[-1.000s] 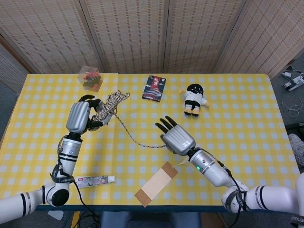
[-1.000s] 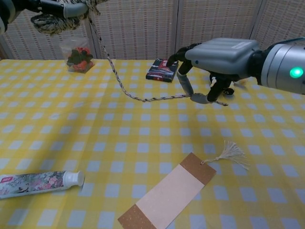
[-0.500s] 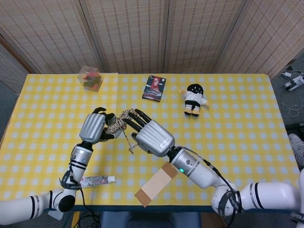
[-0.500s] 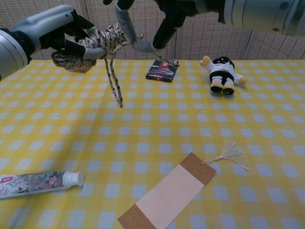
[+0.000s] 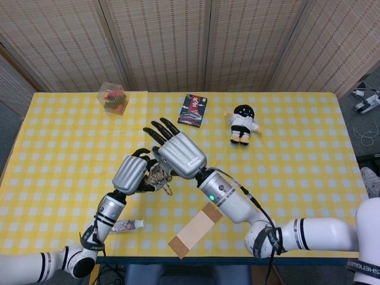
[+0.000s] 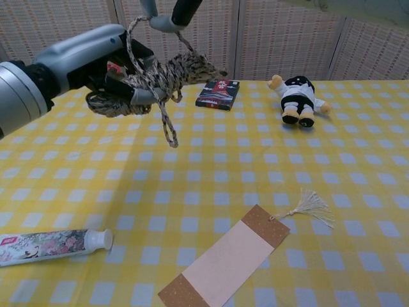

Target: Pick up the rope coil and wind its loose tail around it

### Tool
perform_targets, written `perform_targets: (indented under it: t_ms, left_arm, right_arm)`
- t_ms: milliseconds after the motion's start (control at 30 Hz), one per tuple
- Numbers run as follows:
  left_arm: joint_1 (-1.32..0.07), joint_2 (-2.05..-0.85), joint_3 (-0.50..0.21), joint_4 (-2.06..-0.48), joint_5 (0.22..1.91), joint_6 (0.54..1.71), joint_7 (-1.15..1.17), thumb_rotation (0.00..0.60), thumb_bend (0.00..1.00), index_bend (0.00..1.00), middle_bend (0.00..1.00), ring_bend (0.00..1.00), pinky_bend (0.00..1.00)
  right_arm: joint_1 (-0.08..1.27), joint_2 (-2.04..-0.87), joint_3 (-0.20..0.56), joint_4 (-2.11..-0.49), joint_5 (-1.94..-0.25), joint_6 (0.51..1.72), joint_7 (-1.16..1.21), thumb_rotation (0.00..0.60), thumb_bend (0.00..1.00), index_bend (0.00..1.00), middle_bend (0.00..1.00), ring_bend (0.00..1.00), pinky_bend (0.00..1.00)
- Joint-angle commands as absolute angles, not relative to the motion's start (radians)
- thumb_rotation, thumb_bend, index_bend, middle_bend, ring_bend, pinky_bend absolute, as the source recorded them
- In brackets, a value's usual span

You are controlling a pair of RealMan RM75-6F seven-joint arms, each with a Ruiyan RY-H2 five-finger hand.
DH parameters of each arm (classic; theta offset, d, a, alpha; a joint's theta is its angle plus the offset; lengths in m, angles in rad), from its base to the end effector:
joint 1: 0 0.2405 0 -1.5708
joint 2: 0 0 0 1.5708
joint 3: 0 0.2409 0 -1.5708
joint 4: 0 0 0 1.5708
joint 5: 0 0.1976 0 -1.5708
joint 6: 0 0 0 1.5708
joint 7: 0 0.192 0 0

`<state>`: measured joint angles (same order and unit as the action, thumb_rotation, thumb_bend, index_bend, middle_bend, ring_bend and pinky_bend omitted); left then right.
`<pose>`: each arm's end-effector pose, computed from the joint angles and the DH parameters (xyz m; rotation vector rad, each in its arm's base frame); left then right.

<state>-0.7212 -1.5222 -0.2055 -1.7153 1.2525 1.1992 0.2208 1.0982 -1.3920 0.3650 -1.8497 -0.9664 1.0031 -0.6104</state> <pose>-0.0553 0.3442 0.0211 -1.7433 -0.9965 -1.3666 0.0804 -0.3627 0.0420 2.0242 -0.5659 1.2774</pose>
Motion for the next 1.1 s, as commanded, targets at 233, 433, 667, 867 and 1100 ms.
perform_targets:
  t_ms: [233,433,667,867,1100]
  left_arm:
    - [-0.704,-1.498,-0.172,-1.782,1.352,1.184,0.105,0.526,0.31,0.74,0.73,0.56,0.19]
    - [-0.695,-1.480,-0.186,-1.798,1.417,1.201,-0.017,0.530,0.31,0.74,0.73,0.56,0.19]
    - [-0.677,-1.450,-0.215,-1.804,1.469,1.251,-0.122,0.535,0.31,0.74,0.73,0.56,0.19]
    - [-0.664,-1.415,-0.248,-1.814,1.455,1.273,-0.161,0.535,0.31,0.74,0.73,0.56,0.19]
    - [-0.657,-1.387,-0.281,-1.820,1.419,1.279,-0.169,0.539,0.31,0.74,0.73,0.56,0.19]
  right_arm:
    - [1.114,-1.402,0.378,-1.775,-0.892,1.009,-0.576,0.600,0.36,0.61,0.11,0.00,0.00]
    - [1.105,-1.400,0.366,-1.734,-0.865,1.007,-0.545,0.600,0.36,0.61,0.11,0.00,0.00]
    - [1.079,-1.409,0.317,-1.666,-0.861,0.992,-0.510,0.600,0.36,0.61,0.11,0.00,0.00]
    - [1.052,-1.427,0.275,-1.600,-0.864,0.973,-0.479,0.600,0.36,0.61,0.11,0.00,0.00]
    - [1.028,-1.450,0.229,-1.558,-0.883,0.950,-0.459,0.600,0.36,0.61,0.11,0.00,0.00]
